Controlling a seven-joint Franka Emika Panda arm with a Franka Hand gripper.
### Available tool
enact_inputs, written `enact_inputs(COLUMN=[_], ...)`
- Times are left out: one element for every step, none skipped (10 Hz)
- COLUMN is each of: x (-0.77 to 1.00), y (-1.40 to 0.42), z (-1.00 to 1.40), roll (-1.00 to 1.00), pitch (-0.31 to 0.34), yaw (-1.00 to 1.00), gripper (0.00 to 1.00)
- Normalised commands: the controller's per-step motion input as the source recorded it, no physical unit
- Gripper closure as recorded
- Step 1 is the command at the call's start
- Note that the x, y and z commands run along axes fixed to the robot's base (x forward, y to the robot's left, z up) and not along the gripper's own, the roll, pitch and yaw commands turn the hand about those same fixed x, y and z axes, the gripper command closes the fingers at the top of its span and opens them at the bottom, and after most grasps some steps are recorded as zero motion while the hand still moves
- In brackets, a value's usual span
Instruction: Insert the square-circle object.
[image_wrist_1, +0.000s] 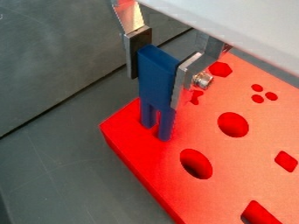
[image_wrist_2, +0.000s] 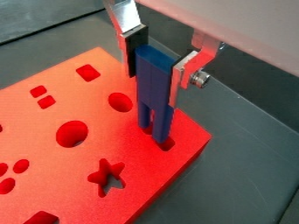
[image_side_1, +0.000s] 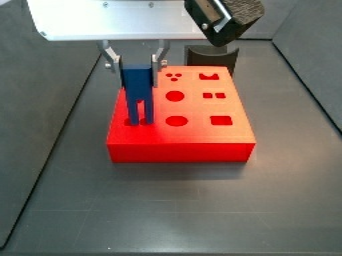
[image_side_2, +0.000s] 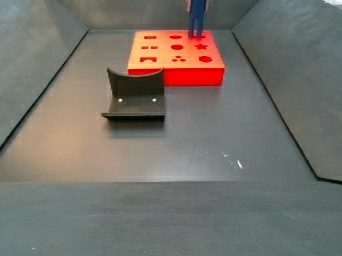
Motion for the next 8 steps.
enact_inputs(x=[0.0, -0.22, -0.33, -0.22, -0.05, 0.0, 0.17, 0.24], y=[0.0, 0.0, 0.0, 0.0, 0.0, -0.03, -0.05, -0.05], z=[-0.23, -0.14, -0.01, 0.0, 0.0, -0.03, -0.15, -0.45], roll=[0.1, 0.05, 0.0, 0.0, 0.0, 0.0, 0.0, 0.0], pitch=[0.0, 0.0, 0.0, -0.02, -0.02, -0.021, -0.017, -0.049], yaw=[0.0, -0.01, -0.03, 0.0, 0.0, 0.0, 0.0, 0.0], gripper=[1.0, 1.0, 1.0, 1.0, 1.0, 1.0, 1.0, 1.0])
